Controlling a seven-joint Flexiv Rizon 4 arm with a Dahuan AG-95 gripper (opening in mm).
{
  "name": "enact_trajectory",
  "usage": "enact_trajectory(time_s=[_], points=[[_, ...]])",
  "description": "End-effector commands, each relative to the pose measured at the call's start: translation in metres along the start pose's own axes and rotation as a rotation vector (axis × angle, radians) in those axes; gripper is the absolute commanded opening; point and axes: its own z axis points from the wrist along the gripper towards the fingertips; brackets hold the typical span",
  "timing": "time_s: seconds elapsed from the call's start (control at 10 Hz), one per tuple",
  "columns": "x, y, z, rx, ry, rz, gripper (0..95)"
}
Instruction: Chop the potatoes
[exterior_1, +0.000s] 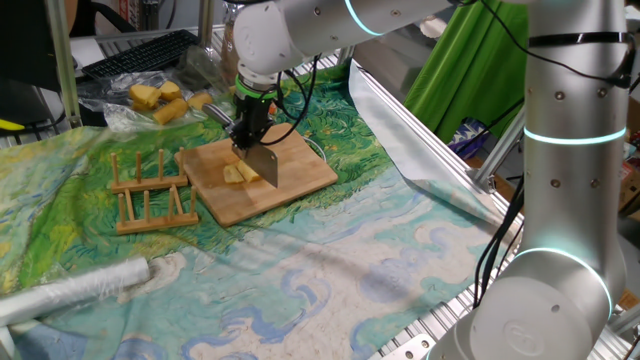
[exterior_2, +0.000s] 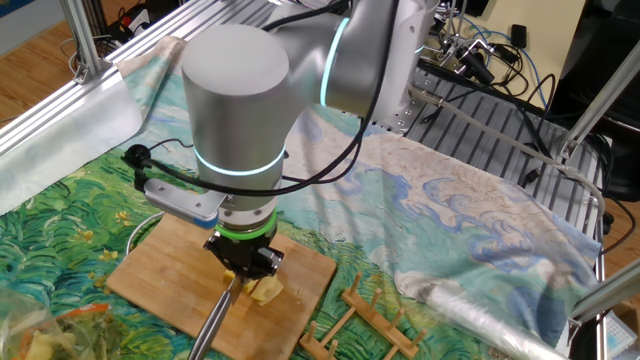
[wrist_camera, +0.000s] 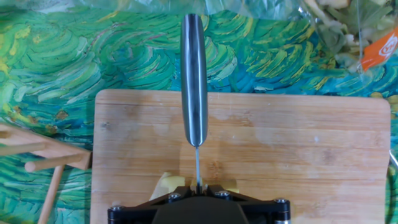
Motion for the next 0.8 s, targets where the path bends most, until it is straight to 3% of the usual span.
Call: enact_trajectory(time_s=[0.1,0.8], points=[[0.0045,0.0009,-0.0012,0.001,-0.002,0.003,0.0],[0.0144,-0.0009,-0.0037,0.001,-0.002,0.003,0.0]])
